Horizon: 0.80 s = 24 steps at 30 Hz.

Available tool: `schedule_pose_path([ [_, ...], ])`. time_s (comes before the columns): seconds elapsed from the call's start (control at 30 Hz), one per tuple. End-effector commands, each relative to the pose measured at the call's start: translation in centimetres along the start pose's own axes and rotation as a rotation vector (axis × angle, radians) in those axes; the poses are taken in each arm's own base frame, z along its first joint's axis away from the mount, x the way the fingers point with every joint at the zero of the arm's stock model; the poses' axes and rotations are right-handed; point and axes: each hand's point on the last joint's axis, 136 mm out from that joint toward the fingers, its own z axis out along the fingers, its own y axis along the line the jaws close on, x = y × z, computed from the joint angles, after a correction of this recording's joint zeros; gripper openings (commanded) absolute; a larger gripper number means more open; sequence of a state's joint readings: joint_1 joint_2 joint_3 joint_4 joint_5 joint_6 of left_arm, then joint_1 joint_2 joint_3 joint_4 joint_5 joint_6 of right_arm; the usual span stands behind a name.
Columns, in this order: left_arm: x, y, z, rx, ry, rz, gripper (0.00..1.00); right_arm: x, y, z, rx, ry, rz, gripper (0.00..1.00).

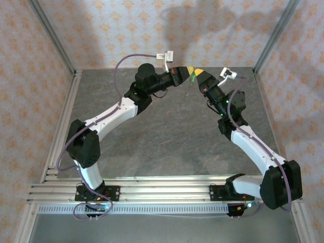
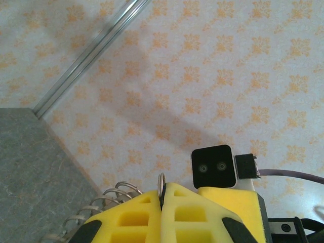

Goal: Put the keys on the keyring

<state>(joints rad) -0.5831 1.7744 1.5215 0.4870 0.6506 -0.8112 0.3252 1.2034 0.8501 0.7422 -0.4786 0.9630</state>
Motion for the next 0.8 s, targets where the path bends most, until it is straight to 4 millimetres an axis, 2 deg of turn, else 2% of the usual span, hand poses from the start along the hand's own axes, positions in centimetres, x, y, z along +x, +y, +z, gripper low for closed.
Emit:
schedule_pose_path([
  [0.0,-1.1,-3.7,-0.3,0.104,-0.018,0.058,0.00,-2.3,0.8,-1.5,-0.012,-0.080,-0.053,0.17],
  [0.13,-1.0,-4.3,-0.4,0.130,-0.007,0.067,0.00,-4.3,0.5,-2.7,0.000,-0.129,-0.052,0.19],
  [0.33,-1.1,-5.0,-0.3,0.163,-0.002,0.069,0.00,-5.4,0.2,-2.2,0.003,-0.128,-0.059,0.21],
  [0.4,-1.1,-5.1,-0.3,0.169,-0.002,0.069,0.00,-5.4,0.2,-1.7,-0.009,-0.117,-0.055,0.21],
  [0.43,-1.2,-5.2,-0.3,0.171,-0.002,0.068,0.00,-5.2,-0.7,-1.1,0.000,-0.108,-0.040,0.22],
  [0.5,-1.2,-5.2,-0.3,0.171,-0.003,0.069,0.00,-5.1,-0.9,-0.4,-0.027,-0.096,-0.014,0.23],
  [0.77,-1.1,-5.2,-0.3,0.167,-0.005,0.070,0.00,-2.8,1.7,0.9,-0.126,-0.028,-0.012,0.26],
])
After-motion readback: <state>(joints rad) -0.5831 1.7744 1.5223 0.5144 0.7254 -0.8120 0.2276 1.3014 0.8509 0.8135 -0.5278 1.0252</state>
